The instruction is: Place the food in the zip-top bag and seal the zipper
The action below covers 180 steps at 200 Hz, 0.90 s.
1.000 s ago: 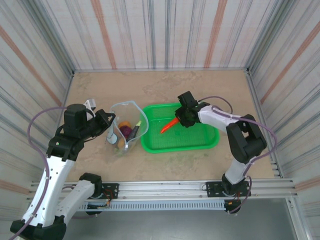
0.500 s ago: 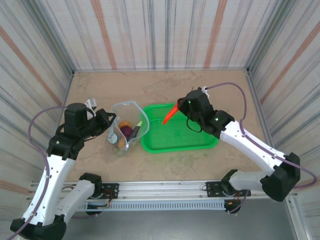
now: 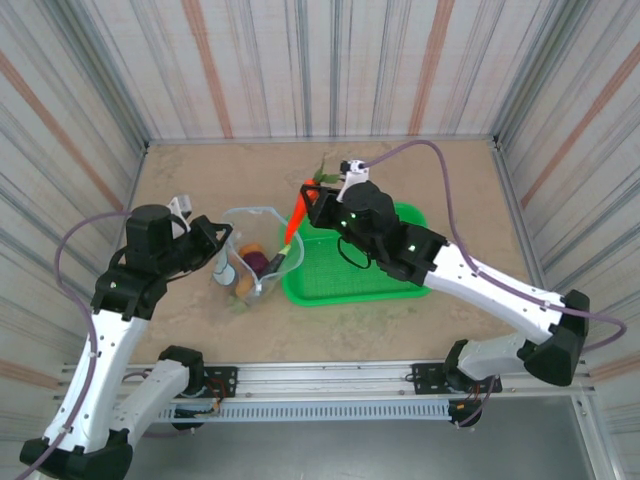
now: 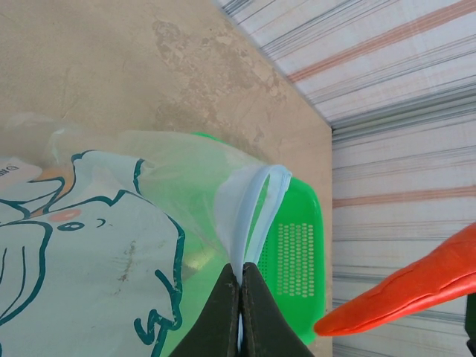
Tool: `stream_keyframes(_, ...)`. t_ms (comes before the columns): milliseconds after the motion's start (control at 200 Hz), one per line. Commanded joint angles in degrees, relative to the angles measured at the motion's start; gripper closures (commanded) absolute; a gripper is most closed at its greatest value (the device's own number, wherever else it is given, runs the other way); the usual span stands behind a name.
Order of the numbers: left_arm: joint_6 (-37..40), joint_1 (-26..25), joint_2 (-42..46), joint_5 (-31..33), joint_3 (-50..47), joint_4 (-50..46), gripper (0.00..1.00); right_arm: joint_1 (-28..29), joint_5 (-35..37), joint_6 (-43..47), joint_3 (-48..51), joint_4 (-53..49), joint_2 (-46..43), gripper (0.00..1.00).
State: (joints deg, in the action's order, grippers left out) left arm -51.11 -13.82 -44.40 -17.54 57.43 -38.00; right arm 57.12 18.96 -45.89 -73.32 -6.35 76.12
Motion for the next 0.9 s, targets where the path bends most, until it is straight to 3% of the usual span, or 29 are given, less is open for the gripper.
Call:
stream_keyframes(0,-0.24,0.12,-0.24,-0.54,2.50,-0.06,1.00,1.35,-3.13,2.44,-2.40,4.45,4.48,0.78)
stream_keyframes(215,-1.38,0.21,-1.10,-0.35,2.15,1.93,1.00,3.41,-3.71,2.46,-1.07,12.05,10.91,0.81)
stream_keyframes(416,-4.08,0.29,-2.08,-0.81,0.96,5.83,1.00,4.53,-4.38,-4.14,0.25,17.86,15.36,0.81)
stream_keyframes(596,-6.79,0.38,-2.36,-1.19,-0.39,9.48,1.00,6.46,-3.65,-6.73,-0.85,16.89,20.02,0.78)
stream_keyframes(716,-7.45,0.50,-2.78,-0.24,-0.13,10.72,1.00,7.02,-6.78,-8.21,-2.00,16.15,23.85,0.76)
stream_keyframes(791,-7.85,0.54,-3.10,-0.13,-0.04,11.56,1.00,7.11,-9.11,-9.33,-3.93,13.25,26.38,0.69)
stream_keyframes(897,-8.13,0.63,-3.36,-0.38,-0.26,12.00,1.00,6.98,-11.14,-9.26,-4.81,12.42,27.64,0.39)
